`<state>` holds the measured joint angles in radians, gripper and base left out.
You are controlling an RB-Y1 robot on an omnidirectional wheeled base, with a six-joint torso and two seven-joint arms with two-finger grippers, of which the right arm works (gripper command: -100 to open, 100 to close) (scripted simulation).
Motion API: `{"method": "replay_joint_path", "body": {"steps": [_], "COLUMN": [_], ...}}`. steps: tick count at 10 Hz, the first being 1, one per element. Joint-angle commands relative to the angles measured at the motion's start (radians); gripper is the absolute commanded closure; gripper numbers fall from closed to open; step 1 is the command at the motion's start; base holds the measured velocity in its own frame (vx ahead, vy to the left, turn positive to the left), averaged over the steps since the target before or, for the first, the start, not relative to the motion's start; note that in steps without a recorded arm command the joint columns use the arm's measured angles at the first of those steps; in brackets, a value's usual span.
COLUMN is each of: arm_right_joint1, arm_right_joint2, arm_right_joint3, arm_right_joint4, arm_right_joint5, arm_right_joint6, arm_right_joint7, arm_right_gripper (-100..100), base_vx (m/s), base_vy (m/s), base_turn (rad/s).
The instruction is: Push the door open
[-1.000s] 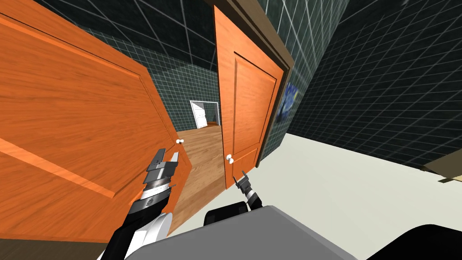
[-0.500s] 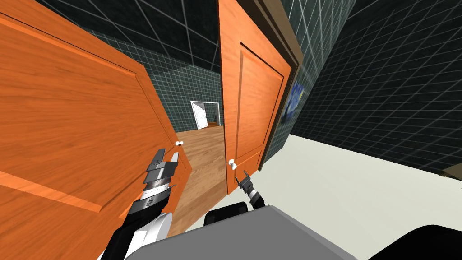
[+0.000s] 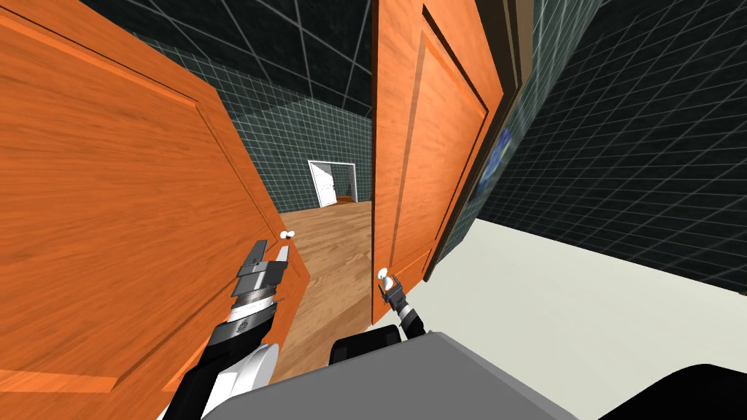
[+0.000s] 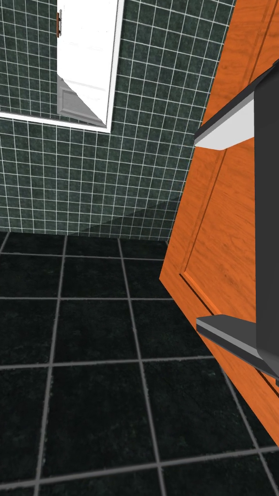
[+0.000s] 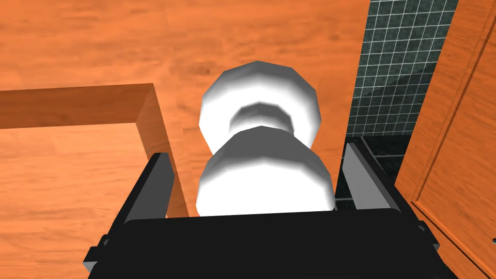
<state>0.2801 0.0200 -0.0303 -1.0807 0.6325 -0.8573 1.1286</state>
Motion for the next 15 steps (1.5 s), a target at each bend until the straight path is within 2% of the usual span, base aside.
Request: {"method": "replay_joint_path", "body": {"steps": [1,6,15], "arm_right_joint1": [0.001,0.001,-0.029], "arm_right_joint2": [-0.002,-0.002,-0.036], "arm_right_joint3": [0.0,0.0,-0.011], "arm_right_joint4": [-0.001,-0.001,0.023], "arm_right_joint5": [0.0,0.0,-0.121], "arm_right_joint6": [0.0,0.0,-0.001], "arm_right_joint7": [-0.001,-0.001,-0.23], "arm_right_gripper": [100,100,100], "base_vx": [-0.011,-0.008,0.023], "base_vy": [0.001,-0.001,0.013], "base_turn": [0.007,0.005,0.055]}}
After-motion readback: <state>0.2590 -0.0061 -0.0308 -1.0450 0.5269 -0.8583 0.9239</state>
